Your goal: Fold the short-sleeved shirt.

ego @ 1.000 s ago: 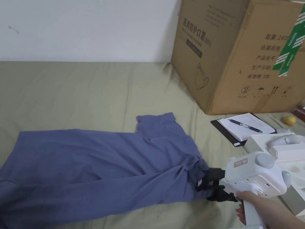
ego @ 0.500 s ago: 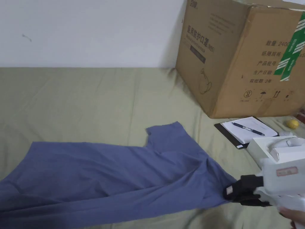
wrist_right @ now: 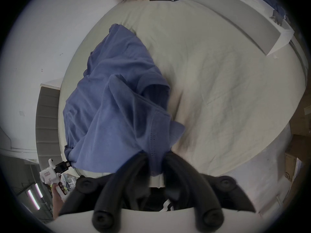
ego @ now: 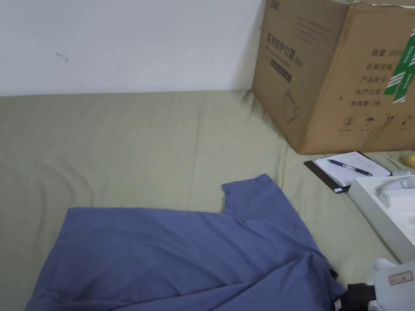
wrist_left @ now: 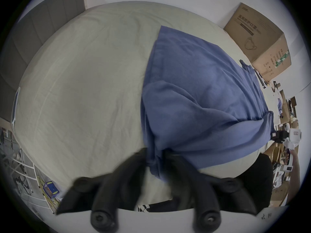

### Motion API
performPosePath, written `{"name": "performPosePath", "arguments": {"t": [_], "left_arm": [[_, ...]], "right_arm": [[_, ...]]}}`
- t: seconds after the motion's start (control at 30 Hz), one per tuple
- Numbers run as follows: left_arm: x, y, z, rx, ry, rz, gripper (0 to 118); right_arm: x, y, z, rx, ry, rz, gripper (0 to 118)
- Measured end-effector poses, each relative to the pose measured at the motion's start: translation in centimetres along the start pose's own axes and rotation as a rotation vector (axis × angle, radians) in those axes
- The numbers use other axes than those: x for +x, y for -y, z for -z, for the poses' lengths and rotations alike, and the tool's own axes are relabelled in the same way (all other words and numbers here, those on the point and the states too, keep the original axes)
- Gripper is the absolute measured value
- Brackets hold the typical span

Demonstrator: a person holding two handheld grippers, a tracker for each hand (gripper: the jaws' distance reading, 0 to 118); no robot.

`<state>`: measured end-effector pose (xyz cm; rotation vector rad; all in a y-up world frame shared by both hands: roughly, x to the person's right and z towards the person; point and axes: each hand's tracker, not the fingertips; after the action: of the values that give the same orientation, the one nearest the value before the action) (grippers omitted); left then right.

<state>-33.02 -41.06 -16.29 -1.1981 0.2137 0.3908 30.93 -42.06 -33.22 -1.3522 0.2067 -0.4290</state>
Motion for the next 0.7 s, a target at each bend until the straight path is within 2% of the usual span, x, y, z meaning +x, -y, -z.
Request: {"name": "performPosePath", "arguments": {"t": [0.03,0.07,0.1,0.13,0.2,0.3,0.33,0.4,0.43,0.47,0.5,0.53,0.63,0.7], "left_arm": [[-0.3,-0.1,-0.6,0.021,-0.049,0.01,104],[-0.5,-0.2,-1.1,0.046,-0.07,0.016,116],[-0.8,-0.3,-2.1,0.078,-0.08,0.022,112],[-0.9,-0.8,-4.0,0.159,-0.053,0.017,112],[-1.1,-1.3,-6.4,0.199,-0.007,-0.032,112],[-0.4,-1.3,-8.5,0.261,0.122,-0.088,112],[0.1,-1.3,-9.0,0.271,0.14,-0.09,112],[1.5,-1.4,-10.2,0.32,0.172,-0.074,111],[2.2,-1.4,-10.8,0.371,0.199,-0.049,105],[3.0,-1.5,-11.1,0.42,0.194,-0.022,77],[3.8,-1.9,-11.0,0.453,0.172,0.021,37],[4.5,-2.4,-10.6,0.475,0.127,0.073,0],[5.9,-6.4,-9.3,0.436,0.131,0.174,0],[6.6,-10.1,-7.7,0.41,0.088,0.185,0]], "right_arm": [[-0.4,0.0,-0.8,0.039,0.052,-0.028,89],[-0.8,0.0,-1.4,0.059,0.095,-0.068,118],[-1.3,0.0,-2.4,0.068,0.149,-0.102,112],[-1.9,0.0,-4.0,0.129,0.146,-0.131,111],[-2.8,0.0,-6.3,0.165,0.161,-0.187,111],[-5.5,1.8,-8.8,0.244,0.037,-0.193,111],[-6.3,2.1,-9.4,0.263,0.01,-0.198,110],[-8.0,2.4,-9.3,0.32,-0.105,-0.232,108],[-9.1,2.8,-9.5,0.357,-0.149,-0.259,97],[-10.1,3.0,-9.5,0.384,-0.165,-0.291,57],[-11.4,3.1,-8.9,0.414,-0.142,-0.325,11],[-12.5,3.4,-8.4,0.435,-0.122,-0.36,0],[-14.4,2.6,-7.5,0.454,-0.203,-0.403,0],[-15.5,1.6,-6.8,0.446,-0.194,-0.403,0]]}}
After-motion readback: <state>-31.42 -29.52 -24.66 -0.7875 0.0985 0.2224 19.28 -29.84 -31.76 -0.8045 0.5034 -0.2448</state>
